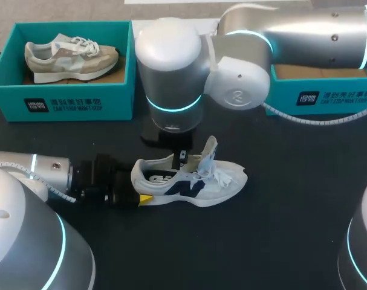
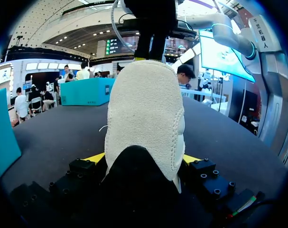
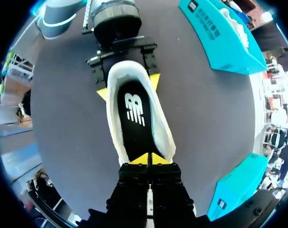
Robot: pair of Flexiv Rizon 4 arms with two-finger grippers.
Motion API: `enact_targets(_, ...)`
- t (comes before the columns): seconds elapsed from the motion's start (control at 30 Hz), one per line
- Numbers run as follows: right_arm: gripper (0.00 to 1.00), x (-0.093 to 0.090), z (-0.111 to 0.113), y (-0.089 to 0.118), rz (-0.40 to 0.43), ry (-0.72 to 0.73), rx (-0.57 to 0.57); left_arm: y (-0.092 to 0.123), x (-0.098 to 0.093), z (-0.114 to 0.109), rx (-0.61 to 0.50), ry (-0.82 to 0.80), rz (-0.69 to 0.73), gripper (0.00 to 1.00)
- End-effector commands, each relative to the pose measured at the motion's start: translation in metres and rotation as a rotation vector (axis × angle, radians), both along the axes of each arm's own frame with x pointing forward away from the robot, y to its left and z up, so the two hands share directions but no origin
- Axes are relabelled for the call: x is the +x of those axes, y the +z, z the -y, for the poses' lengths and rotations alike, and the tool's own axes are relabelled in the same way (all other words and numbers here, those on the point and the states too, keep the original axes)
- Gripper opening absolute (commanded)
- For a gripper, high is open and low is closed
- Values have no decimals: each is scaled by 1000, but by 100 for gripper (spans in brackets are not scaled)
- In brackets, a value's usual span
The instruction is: Take the shoe out of the shoebox, open the shoe tongue, remove and reinsert the insole, then place the shoe into the shoebox
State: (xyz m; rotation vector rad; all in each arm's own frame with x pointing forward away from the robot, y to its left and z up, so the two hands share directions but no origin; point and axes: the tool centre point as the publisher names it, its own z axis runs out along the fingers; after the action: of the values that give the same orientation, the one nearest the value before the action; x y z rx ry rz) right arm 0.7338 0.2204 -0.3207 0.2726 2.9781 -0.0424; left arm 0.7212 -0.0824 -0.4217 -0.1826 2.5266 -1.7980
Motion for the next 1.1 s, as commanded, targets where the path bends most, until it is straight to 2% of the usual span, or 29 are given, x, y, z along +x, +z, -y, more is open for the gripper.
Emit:
enact_targets(0.03, 0, 6, -14, -13, -14, 25, 3, -3, 0, -1, 1, 2, 1, 0)
enact_targets(0.17, 0, 7, -25, -28, -36, 72, 13, -3, 0, -1, 1, 2, 1, 0)
enact_targets(0.33, 0, 2, -24, -52, -102, 81, 15, -3, 0, -1, 1, 2, 1, 0)
enact_targets(0.6, 0, 2, -13, -64, -111, 48, 15, -3, 0, -1, 1, 2, 1, 0)
enact_targets(0.63, 4, 3, -12, -64, -105, 43, 16, -3, 0, -1, 1, 2, 1, 0)
enact_targets(0.67, 17, 4, -11, -63, -100, 41, 16, -3, 0, -1, 1, 2, 1, 0)
enact_targets(0.73, 30, 7, -8, -60, -80, 30, 13, -3, 0, -1, 1, 2, 1, 0)
enact_targets(0.77, 33, 8, -8, -60, -78, 31, 13, -3, 0, -1, 1, 2, 1, 0)
enact_targets(0.83, 45, 11, -7, -59, -64, 36, 15, -3, 0, -1, 1, 2, 1, 0)
enact_targets(0.93, 53, 16, -8, -63, -60, 53, 14, -3, 0, -1, 1, 2, 1, 0)
enact_targets(1.1, 58, 20, -17, -82, -80, 91, 25, -3, 0, -1, 1, 2, 1, 0)
